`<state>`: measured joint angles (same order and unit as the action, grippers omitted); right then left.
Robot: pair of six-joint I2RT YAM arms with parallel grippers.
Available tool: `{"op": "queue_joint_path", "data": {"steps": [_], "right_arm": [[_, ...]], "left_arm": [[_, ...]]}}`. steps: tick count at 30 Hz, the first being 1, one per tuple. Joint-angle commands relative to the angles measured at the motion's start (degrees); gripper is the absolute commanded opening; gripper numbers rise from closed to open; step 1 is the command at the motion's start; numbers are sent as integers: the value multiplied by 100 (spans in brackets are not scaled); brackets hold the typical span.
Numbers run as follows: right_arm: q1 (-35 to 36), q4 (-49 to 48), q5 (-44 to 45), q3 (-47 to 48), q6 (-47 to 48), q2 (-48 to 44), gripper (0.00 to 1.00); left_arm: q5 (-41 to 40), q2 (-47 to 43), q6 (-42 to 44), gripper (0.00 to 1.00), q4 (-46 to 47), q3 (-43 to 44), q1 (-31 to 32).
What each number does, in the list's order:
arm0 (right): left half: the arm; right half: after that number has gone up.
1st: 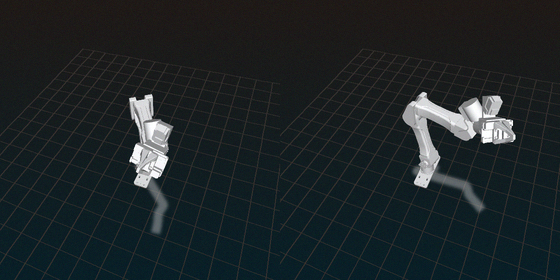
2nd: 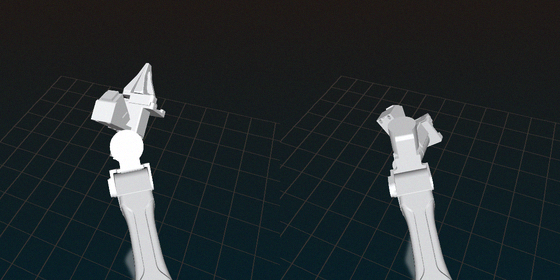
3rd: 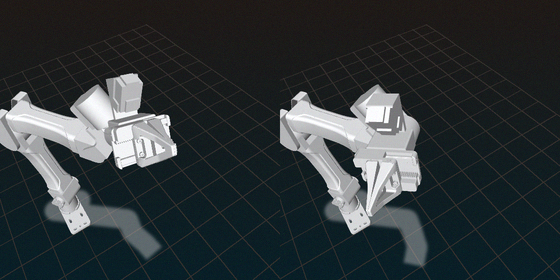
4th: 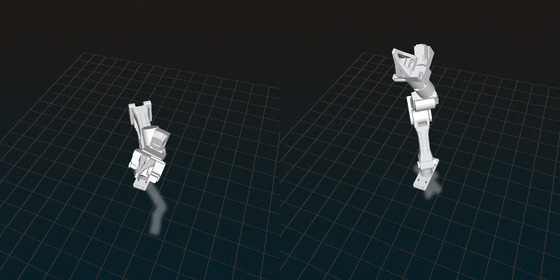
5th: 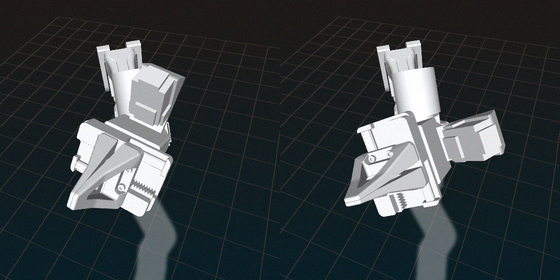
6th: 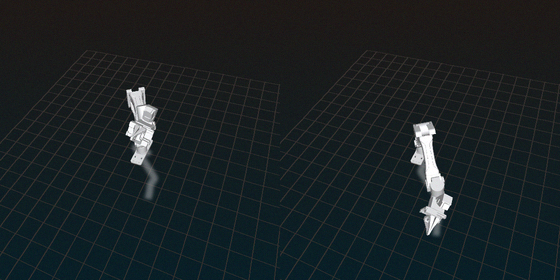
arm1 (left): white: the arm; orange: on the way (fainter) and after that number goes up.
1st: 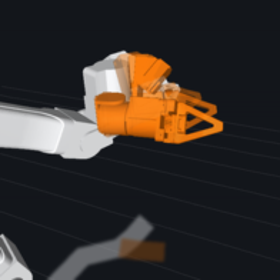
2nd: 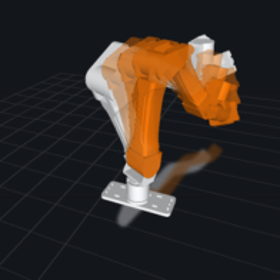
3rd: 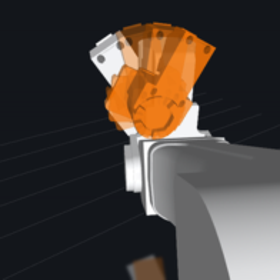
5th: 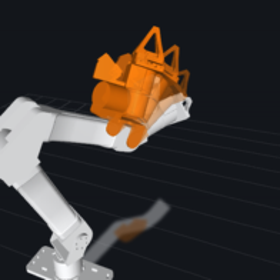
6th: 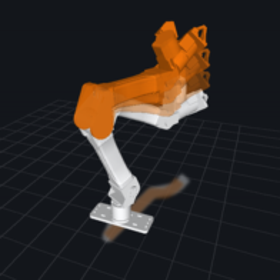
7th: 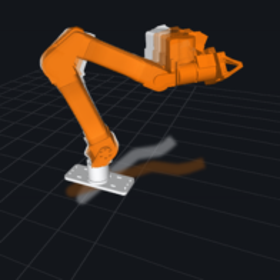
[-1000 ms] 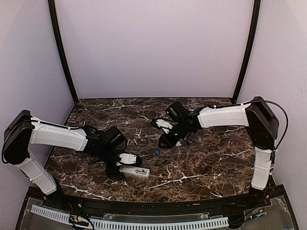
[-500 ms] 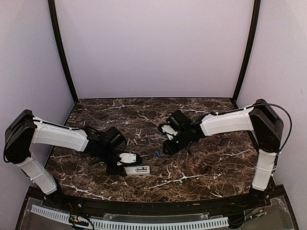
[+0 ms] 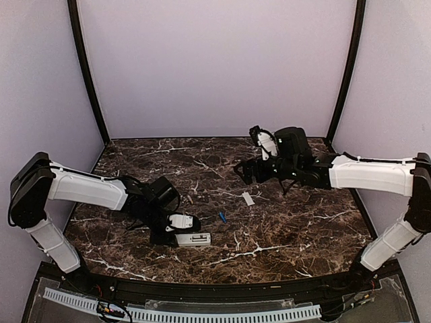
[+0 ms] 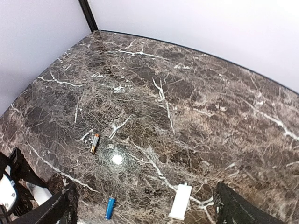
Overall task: Load the batteries into the remote control
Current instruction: Hold the remote control without batteries at the center of the board, then pick up the battery at the center of the board.
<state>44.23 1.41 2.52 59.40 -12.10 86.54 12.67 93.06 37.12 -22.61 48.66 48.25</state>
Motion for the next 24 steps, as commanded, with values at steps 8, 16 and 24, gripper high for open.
{"op": "queue_joint_path", "data": {"steps": [8, 16, 24], "right_arm": [[-283, 116, -1248, 78, 272, 81, 88], [367, 1497, -284, 640, -231, 1092, 76], [977, 2107, 129, 1363, -384, 2090, 66]], "left_arm": [[396, 164, 435, 37, 402, 126, 236], [463, 219, 430, 40, 302, 215, 239], [209, 5, 433, 70, 319, 46, 233]]}}
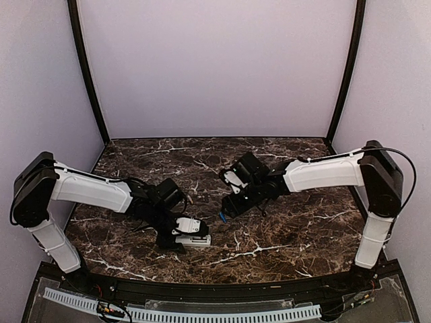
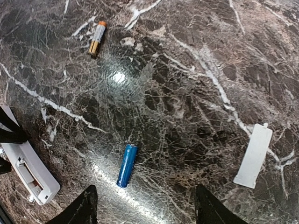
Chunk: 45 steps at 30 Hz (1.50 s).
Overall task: Load the batteries into the remote control
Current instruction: Pick up the battery at the center of the board.
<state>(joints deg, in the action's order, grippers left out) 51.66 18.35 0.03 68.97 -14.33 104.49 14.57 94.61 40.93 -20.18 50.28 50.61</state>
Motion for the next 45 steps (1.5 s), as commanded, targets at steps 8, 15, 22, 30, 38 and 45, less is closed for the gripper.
{"op": "queue_joint_path", "data": {"steps": [8, 15, 22, 30, 38, 45], "right_arm": [[371, 610, 382, 890, -266, 992, 50], [555, 962, 562, 1119, -232, 1307, 32], [611, 1161, 648, 1031, -307, 1355, 24], [637, 1302, 727, 1083, -267, 1534, 4], [588, 1270, 389, 1178, 212, 1257, 0], [405, 1575, -821, 1365, 1324, 625, 0]], "left_arm": [[-184, -756, -189, 73, 7, -231, 2], [-473, -1276, -455, 74, 33, -457, -29], [-684, -1493, -518, 73, -28, -475, -35], [-783, -1820, -568, 73, 131, -528, -47], [-871, -2250, -576, 73, 307, -688, -55], [-948, -2582, -398, 72, 468, -924, -49]]}}
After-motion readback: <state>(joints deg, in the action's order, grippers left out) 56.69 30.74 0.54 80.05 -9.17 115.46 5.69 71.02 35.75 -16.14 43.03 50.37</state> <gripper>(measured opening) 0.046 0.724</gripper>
